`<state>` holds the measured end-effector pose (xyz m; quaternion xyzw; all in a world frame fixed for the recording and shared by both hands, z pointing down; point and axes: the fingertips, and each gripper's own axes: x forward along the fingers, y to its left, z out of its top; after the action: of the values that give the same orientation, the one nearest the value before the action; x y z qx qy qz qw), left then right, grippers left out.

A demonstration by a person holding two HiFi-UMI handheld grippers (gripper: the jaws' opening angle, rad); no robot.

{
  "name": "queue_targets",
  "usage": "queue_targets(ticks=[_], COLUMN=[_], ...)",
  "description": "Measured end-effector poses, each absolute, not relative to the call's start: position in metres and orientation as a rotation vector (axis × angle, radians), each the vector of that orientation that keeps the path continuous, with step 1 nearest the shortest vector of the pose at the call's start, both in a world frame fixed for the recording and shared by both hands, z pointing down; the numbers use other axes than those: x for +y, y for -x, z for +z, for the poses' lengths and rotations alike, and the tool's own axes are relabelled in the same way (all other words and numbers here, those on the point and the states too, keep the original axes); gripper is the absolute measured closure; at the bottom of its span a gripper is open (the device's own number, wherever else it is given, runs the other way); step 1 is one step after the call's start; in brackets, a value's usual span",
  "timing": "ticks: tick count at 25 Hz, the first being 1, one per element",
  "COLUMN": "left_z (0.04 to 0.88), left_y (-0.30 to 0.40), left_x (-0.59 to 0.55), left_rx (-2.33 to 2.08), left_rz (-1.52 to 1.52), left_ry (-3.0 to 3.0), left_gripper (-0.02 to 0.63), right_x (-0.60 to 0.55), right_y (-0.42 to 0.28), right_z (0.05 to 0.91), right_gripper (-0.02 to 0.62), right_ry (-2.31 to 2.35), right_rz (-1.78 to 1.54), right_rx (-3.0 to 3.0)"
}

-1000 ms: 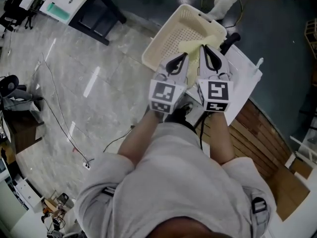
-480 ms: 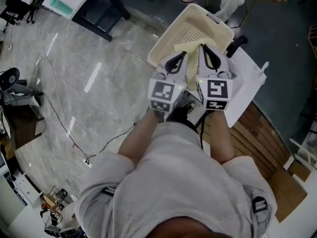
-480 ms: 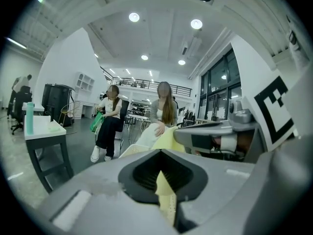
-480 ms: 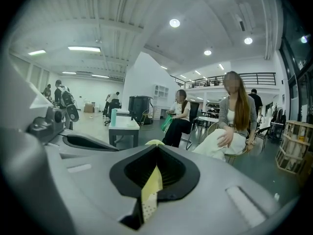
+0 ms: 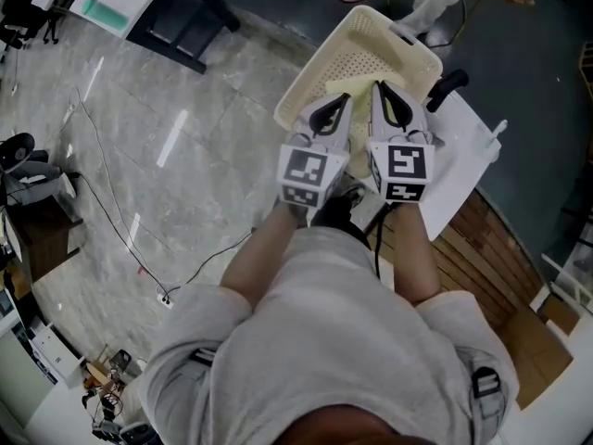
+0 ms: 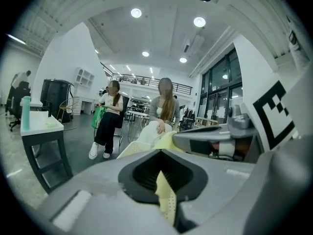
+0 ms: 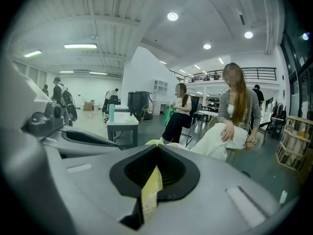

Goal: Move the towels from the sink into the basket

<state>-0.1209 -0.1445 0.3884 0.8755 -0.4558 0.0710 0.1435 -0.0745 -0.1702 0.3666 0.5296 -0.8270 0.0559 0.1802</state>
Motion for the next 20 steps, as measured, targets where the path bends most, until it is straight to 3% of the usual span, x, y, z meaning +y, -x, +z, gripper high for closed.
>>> queue_targets(ticks=[20], left_z=[0.424], left_y=[0.116], left_x=[-0.203], left_rx=[-1.264], left_rz=[0.27], left_ry=[-2.468], left_gripper=[0.589], right_x=[-0.232], right_y=[0.066], right_z=[0.42], right_gripper=[0.586], right_ry=[-1.486], right_rz=[0.29], right_rx=[-2.274])
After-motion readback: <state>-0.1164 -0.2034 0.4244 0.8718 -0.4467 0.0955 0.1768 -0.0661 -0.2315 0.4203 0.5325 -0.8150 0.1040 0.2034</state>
